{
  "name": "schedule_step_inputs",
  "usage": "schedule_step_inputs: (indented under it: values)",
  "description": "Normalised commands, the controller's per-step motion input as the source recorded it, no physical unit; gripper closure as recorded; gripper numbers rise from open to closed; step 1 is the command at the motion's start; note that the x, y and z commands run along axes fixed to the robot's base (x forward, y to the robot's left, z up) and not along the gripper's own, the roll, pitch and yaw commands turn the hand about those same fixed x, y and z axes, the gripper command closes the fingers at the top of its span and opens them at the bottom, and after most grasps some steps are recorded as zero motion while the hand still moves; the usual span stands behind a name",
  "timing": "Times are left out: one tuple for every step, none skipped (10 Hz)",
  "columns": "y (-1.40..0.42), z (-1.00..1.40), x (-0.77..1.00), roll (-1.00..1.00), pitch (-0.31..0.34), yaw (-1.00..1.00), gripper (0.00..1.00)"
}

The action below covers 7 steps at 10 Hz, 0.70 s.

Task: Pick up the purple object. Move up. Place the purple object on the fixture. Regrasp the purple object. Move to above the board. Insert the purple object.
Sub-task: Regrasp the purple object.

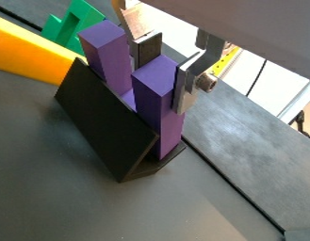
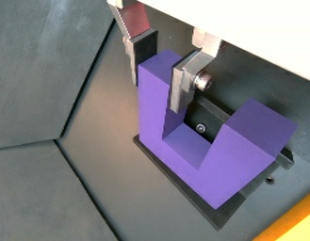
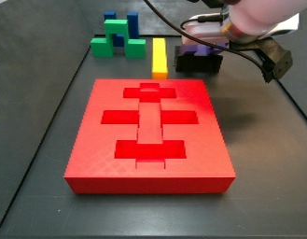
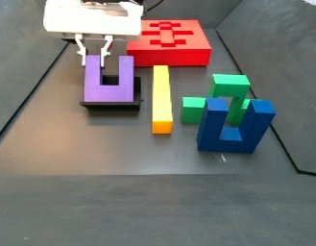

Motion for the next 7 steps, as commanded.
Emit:
schedule_step_inputs:
  values:
    - [0.0, 0.0, 0.0, 0.0, 0.0, 0.0, 1.0]
    - [0.0, 0.0, 0.0, 0.0, 0.0, 0.0, 1.0]
    - [0.0, 0.0, 0.0, 0.0, 0.0, 0.0, 1.0]
    - [0.0, 0.0, 0.0, 0.0, 0.0, 0.0, 1.0]
    - [0.0, 0.0, 0.0, 0.0, 0.0, 0.0, 1.0]
    - [0.0, 0.0, 0.0, 0.0, 0.0, 0.0, 1.0]
    - [0.0, 0.0, 0.0, 0.0, 0.0, 0.0, 1.0]
